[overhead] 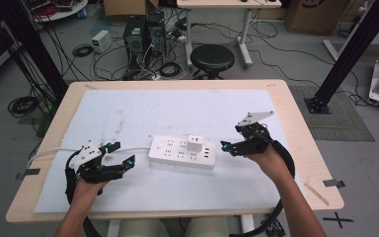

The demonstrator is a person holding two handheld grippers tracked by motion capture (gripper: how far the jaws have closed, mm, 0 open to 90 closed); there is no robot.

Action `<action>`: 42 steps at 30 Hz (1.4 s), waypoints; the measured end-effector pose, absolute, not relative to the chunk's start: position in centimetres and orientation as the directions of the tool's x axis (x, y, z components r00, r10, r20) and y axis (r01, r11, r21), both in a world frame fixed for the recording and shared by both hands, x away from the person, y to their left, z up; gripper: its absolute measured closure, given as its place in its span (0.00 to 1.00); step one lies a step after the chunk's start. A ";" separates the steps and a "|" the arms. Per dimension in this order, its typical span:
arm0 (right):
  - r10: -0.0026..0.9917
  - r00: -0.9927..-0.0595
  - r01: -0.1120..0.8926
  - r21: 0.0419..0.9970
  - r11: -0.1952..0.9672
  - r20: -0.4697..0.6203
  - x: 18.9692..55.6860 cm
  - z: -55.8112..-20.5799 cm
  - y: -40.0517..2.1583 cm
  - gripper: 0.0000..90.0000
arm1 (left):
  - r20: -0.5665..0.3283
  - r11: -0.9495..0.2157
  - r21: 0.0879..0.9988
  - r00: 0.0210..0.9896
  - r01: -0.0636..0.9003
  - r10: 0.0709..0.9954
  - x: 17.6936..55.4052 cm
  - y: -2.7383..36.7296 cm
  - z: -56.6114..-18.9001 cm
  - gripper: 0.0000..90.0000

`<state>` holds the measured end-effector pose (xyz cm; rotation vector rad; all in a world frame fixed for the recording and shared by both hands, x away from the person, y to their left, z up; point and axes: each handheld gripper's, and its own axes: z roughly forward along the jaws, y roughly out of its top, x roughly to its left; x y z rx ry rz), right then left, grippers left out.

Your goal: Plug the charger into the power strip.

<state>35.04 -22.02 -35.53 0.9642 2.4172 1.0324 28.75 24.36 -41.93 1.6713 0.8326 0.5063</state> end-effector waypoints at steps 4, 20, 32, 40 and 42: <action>0.734 -0.679 0.449 0.775 0.445 -0.027 34.0 -35.7 -23.5 0.24 | -0.094 -0.104 0.961 0.657 0.256 0.748 28.8 24.3 -41.9 0.24; 0.774 -0.634 0.434 0.832 0.346 0.009 31.1 -37.9 -25.8 0.24 | -0.076 -0.120 0.961 0.660 0.248 0.747 28.8 24.4 -41.6 0.24; 0.784 -0.620 0.442 0.833 0.333 0.016 30.3 -38.7 -26.4 0.24 | -0.073 -0.125 0.960 0.659 0.249 0.748 28.6 24.4 -41.6 0.24; 0.783 -0.622 0.445 0.830 0.337 0.016 30.3 -38.7 -26.3 0.24 | -0.076 -0.119 0.961 0.653 0.249 0.754 28.4 24.7 -41.7 0.24; 0.783 -0.622 0.446 0.829 0.336 0.017 30.3 -38.7 -26.3 0.24 | -0.077 -0.118 0.961 0.651 0.250 0.755 28.4 24.8 -41.7 0.24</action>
